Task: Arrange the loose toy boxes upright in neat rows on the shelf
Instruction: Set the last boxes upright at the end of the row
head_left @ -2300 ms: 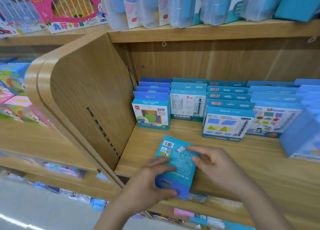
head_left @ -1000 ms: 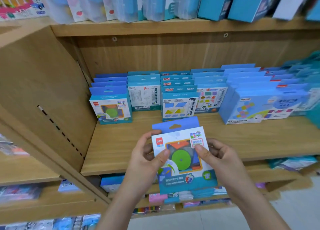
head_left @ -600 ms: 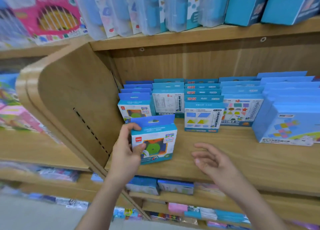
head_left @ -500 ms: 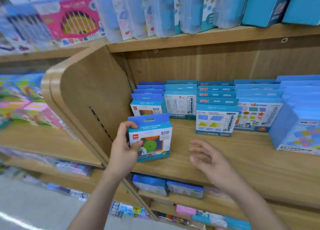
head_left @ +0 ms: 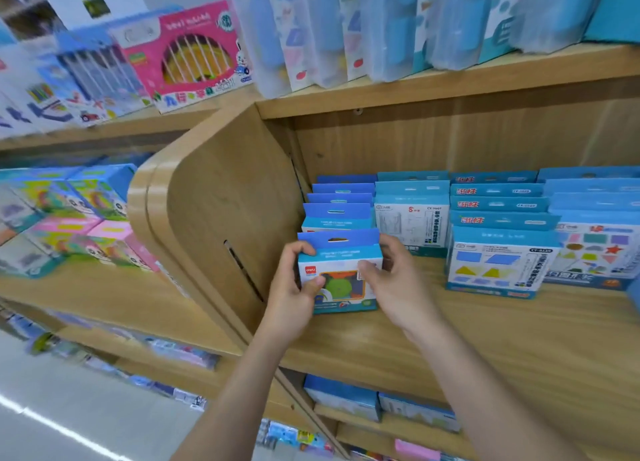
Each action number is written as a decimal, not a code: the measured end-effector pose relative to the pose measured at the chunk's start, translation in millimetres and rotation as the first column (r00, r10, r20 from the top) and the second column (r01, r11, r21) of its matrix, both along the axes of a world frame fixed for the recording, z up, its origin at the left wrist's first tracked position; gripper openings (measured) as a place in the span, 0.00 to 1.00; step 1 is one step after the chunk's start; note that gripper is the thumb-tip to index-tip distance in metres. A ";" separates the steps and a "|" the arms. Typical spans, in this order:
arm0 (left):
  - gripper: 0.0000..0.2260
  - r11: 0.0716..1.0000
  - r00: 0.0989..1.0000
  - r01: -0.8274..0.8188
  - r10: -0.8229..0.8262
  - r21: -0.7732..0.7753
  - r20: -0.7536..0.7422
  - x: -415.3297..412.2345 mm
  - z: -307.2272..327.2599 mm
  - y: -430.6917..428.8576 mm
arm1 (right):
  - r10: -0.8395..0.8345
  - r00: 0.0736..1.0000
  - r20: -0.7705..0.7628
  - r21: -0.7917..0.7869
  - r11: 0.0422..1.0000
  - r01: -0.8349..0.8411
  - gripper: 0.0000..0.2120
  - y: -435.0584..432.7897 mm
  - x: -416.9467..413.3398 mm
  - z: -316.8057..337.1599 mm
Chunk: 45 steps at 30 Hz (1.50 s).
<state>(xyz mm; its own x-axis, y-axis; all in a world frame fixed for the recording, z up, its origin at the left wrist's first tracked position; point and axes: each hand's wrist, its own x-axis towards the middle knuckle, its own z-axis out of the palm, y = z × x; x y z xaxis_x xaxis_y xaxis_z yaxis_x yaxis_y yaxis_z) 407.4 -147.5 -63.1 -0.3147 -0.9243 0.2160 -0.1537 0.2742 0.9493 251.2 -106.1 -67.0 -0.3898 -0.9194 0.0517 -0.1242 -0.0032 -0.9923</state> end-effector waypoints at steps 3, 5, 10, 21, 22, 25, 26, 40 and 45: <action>0.18 0.997 0.994 -0.056 0.061 -0.050 0.095 -1.3 -7.0 -12.8 | -0.112 0.981 -0.158 -0.016 0.994 0.110 0.18 -8.6 8.3 -4.0; 0.19 0.990 0.977 -0.088 0.106 -0.106 0.183 -1.3 -10.9 -19.4 | -0.152 0.958 -0.241 -0.043 0.988 0.146 0.19 -12.0 13.3 -5.7; 0.25 0.937 0.897 -0.060 0.203 -0.345 0.394 -7.3 -11.9 -28.9 | -0.175 0.944 -0.279 -0.024 0.984 0.175 0.21 -20.7 21.9 -8.6; 0.31 0.912 0.740 -0.048 0.307 -0.408 0.598 -14.0 -14.5 -34.8 | -0.080 0.972 -0.220 0.076 0.992 0.099 0.28 -32.8 30.4 -7.0; 0.32 0.923 0.761 -0.053 0.283 -0.380 0.583 -14.7 -15.7 -36.2 | -0.080 0.967 -0.240 0.079 0.992 0.102 0.27 -34.8 30.2 -10.7; 0.31 0.946 0.837 -0.108 0.253 -0.305 0.486 -15.3 -15.5 -37.9 | -0.091 0.961 -0.259 0.115 0.986 0.124 0.25 -39.1 27.6 -15.5; 0.29 0.948 0.854 -0.137 0.259 -0.287 0.451 -15.4 -14.4 -38.4 | -0.092 0.962 -0.259 0.118 0.985 0.126 0.24 -39.6 26.7 -15.6; 0.23 0.870 0.746 -0.096 0.384 -0.484 0.543 -15.5 -0.9 -26.5 | -0.015 0.999 0.040 0.088 0.996 0.011 0.09 -27.2 5.3 -0.7; 0.26 0.789 0.642 0.047 0.446 -0.612 0.623 -15.6 -7.5 -13.7 | -0.088 0.913 -0.398 0.002 0.995 0.096 0.22 -7.0 8.3 8.9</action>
